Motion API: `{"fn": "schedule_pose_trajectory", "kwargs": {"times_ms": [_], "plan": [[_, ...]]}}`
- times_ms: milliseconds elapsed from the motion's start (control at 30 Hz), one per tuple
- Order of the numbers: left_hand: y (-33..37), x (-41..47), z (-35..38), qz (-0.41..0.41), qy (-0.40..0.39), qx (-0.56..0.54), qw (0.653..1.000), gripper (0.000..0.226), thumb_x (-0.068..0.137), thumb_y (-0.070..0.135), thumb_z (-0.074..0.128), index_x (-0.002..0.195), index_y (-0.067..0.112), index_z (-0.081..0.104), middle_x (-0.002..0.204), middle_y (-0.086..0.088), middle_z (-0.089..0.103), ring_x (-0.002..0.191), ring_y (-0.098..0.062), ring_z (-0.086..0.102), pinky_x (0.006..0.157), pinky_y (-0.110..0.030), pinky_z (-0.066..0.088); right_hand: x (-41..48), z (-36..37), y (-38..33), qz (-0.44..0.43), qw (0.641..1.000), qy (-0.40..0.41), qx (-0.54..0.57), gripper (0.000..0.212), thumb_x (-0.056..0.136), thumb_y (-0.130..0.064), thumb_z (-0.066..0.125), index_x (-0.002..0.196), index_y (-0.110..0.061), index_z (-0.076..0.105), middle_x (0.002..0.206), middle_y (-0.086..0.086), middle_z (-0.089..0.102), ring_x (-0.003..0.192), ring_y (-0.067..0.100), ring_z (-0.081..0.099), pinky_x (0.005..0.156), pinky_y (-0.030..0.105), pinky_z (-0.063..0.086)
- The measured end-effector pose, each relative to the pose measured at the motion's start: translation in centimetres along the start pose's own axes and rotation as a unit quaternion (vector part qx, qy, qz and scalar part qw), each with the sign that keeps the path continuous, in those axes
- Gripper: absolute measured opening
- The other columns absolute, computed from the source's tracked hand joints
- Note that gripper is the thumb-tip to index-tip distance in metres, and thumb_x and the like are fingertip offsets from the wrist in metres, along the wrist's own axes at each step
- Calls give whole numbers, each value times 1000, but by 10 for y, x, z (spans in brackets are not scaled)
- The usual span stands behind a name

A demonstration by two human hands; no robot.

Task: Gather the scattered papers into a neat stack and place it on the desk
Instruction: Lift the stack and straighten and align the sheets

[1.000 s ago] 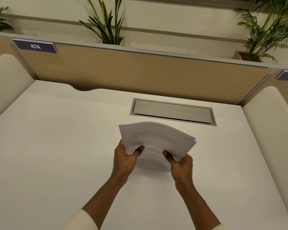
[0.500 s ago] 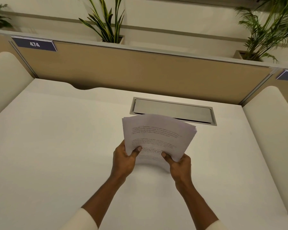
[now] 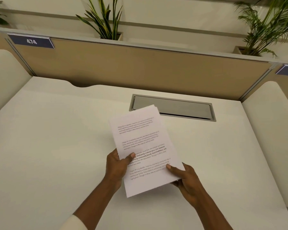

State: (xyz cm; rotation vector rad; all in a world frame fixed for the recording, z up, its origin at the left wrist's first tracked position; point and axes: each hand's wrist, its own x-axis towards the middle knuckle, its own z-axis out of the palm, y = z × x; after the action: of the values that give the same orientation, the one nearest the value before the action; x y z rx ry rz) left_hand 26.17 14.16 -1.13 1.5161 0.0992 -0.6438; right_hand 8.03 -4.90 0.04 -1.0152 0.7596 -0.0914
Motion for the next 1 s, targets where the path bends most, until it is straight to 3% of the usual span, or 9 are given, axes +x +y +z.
{"fn": "schedule_pose_trajectory", "kwargs": {"times_ms": [100, 200, 400, 500, 633, 767, 867, 933, 1000], "plan": [[-5, -5, 5, -29, 38, -49, 998, 29, 91, 0, 85, 112, 20, 80, 107, 2, 87, 97, -23, 85, 82, -39, 67, -6, 11, 12, -10, 997, 1, 78, 74, 59, -37, 106, 125, -16, 81, 133, 15, 79, 112, 31, 81, 84, 38, 66], [-9, -13, 14, -38, 46, -85, 995, 29, 91, -2, 83, 110, 20, 80, 104, 5, 87, 97, -20, 84, 74, -32, 67, -10, 35, 19, -34, 993, 49, 102, 52, 71, -23, 100, 120, -23, 83, 128, 10, 82, 109, 28, 82, 81, 38, 67], [-16, -27, 29, -49, 25, -105, 993, 36, 89, -2, 86, 119, 17, 80, 118, -3, 85, 109, -26, 82, 97, -47, 65, -3, 48, 20, -86, 974, 205, 31, 40, 85, 3, 87, 112, -25, 75, 106, -9, 87, 99, 22, 83, 92, 50, 66], [-10, -21, 20, -63, 7, -149, 987, 44, 85, -5, 87, 126, 9, 78, 122, -9, 84, 114, -31, 80, 94, -47, 67, 0, 29, 8, -108, 970, 214, -31, 33, 83, 0, 90, 108, -18, 77, 101, -4, 87, 95, 21, 84, 89, 47, 67], [8, 6, -13, -58, 70, -175, 980, 50, 84, -8, 86, 131, -1, 71, 127, -19, 79, 111, -35, 77, 81, -40, 70, -1, -15, -12, -122, 979, 144, -82, 35, 78, -6, 94, 110, -15, 82, 110, 7, 87, 99, 28, 85, 85, 45, 70], [32, 30, -45, -39, -66, 6, 997, 64, 74, 10, 98, 131, 7, 69, 123, -13, 82, 111, -36, 80, 94, -49, 65, -8, -49, -31, -101, 984, 46, -139, 40, 74, -21, 98, 111, -24, 85, 115, 12, 85, 103, 36, 84, 82, 44, 70], [44, 36, -47, -63, -217, 120, 967, 63, 76, 27, 97, 133, 13, 72, 122, -10, 83, 112, -35, 81, 95, -53, 66, -7, -55, -40, -85, 977, 31, -193, 39, 73, -30, 97, 110, -26, 84, 112, 9, 86, 99, 34, 85, 81, 47, 70], [46, 38, -39, -50, -234, 132, 962, 48, 84, 24, 93, 128, 12, 76, 122, -10, 83, 112, -32, 81, 99, -54, 65, -3, -50, -44, -97, 966, 60, -231, 32, 78, -27, 97, 107, -23, 83, 106, 5, 87, 92, 28, 86, 78, 45, 71], [45, 38, -28, -6, -174, 109, 979, 30, 89, 14, 86, 119, 16, 81, 117, -6, 85, 110, -29, 81, 100, -51, 65, 1, -45, -46, -125, 960, 112, -226, 21, 83, -19, 94, 100, -27, 83, 99, -3, 88, 87, 18, 85, 69, 31, 70]]}}
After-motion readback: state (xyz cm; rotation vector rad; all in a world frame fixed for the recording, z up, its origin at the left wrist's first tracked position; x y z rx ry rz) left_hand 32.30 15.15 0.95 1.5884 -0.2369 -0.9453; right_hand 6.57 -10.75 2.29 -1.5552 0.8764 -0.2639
